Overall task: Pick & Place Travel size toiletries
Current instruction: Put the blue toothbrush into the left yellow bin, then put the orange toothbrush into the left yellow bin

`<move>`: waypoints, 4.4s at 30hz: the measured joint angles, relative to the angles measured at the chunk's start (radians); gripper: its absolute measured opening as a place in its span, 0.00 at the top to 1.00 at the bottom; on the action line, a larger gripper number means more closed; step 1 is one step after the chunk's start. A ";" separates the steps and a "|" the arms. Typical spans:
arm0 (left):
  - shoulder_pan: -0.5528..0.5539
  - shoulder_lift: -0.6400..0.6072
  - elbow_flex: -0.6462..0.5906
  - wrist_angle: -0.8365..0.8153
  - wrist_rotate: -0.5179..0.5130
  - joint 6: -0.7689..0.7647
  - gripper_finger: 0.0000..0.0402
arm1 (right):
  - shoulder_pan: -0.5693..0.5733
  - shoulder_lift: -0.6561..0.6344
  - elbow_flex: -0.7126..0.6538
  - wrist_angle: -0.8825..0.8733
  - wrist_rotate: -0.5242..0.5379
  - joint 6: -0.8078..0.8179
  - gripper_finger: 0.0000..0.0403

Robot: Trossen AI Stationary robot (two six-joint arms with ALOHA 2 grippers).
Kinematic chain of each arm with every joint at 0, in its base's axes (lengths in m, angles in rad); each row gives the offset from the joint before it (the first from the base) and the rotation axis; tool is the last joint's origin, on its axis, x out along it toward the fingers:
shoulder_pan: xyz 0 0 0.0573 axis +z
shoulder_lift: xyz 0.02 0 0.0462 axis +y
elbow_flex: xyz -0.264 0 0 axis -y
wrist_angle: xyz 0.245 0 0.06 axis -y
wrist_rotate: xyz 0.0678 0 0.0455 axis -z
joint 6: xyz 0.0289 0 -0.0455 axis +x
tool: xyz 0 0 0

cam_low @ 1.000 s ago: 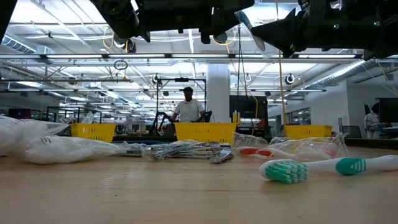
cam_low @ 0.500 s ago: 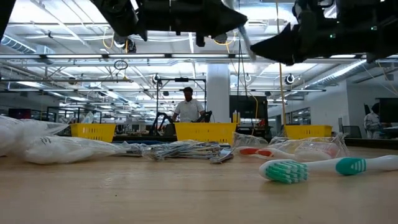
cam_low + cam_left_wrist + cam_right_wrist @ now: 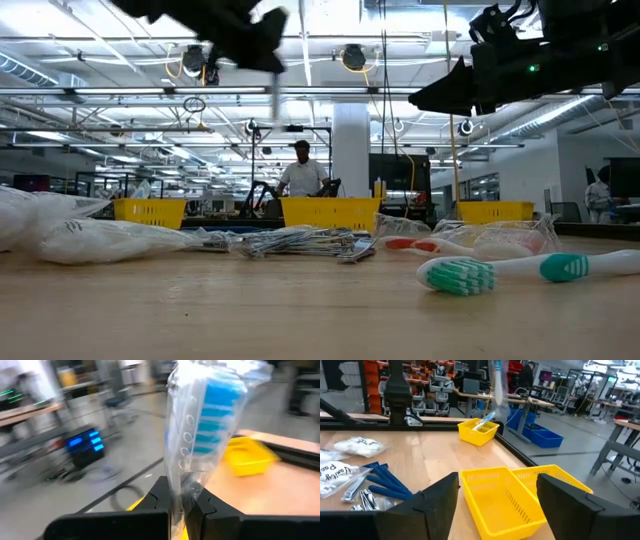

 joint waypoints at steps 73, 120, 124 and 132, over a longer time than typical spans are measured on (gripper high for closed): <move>0.126 -0.310 -0.300 0.000 0.223 -0.155 0.23 | 0.185 0.214 0.395 -0.858 -0.250 0.548 0.40; 0.072 -0.060 -0.300 0.121 0.223 -0.331 0.23 | 0.320 0.652 0.735 -1.387 -0.287 0.713 0.96; 0.072 -0.061 -0.300 0.119 0.223 -0.332 0.23 | 0.316 0.539 0.735 -1.452 -0.171 0.699 0.98; 0.072 -0.061 -0.300 0.088 0.223 -0.334 0.23 | 0.271 0.355 0.728 -1.471 0.173 0.602 0.98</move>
